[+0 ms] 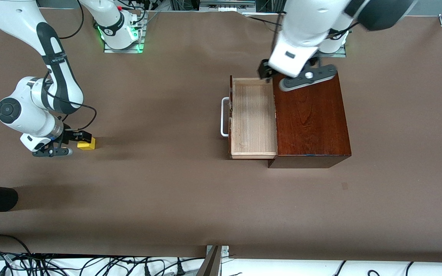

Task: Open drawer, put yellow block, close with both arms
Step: 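Grasp the yellow cube with the right gripper while the left gripper withdraws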

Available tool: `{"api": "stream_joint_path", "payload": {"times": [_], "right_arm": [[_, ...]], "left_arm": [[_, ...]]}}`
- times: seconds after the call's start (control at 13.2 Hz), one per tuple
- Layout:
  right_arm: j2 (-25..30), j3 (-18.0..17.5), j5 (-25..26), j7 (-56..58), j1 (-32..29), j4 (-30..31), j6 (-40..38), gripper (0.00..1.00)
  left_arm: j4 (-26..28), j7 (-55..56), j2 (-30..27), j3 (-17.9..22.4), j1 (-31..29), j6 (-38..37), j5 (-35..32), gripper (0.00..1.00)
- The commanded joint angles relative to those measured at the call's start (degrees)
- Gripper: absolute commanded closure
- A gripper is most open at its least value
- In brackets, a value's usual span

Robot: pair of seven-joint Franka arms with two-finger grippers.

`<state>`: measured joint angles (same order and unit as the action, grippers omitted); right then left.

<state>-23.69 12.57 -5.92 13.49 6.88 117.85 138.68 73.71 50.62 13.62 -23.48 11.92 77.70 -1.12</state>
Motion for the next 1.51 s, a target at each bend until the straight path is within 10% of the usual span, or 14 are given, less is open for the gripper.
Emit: {"api": "stream_joint_path", "payload": {"times": [0.0,0.6,0.68,0.83,0.91,1.43], "right_arm": [[-1.88,-0.27,-3.04,3.82,-0.47,0.01,1.86,0.00],[-5.31,-0.44,-3.05,5.23,-0.56,-0.08,4.67,0.04],[-5.31,-0.44,-3.05,5.23,-0.47,-0.08,4.59,0.20],[-5.31,-0.44,-3.05,5.23,-0.47,-0.08,4.59,0.88],[-5.23,-0.44,-3.31,5.06,-0.47,-0.08,4.59,0.98],[-0.58,-0.79,-3.75,4.80,0.06,-4.54,-6.01,1.00]], "left_arm": [[1.96,-10.24,-5.35,5.08,-1.73,-4.56,2.26,0.00],[5.73,-37.58,-10.19,25.83,-1.90,-6.52,3.32,0.00],[7.74,-39.52,-11.67,26.20,-2.16,-4.77,2.71,0.00],[13.53,-41.38,-15.80,26.29,-4.27,-2.04,2.44,0.00],[15.21,-42.09,-17.04,26.55,-4.71,-0.99,2.44,0.00],[19.80,-43.41,-19.51,27.51,-4.89,4.03,0.86,0.00]]}}
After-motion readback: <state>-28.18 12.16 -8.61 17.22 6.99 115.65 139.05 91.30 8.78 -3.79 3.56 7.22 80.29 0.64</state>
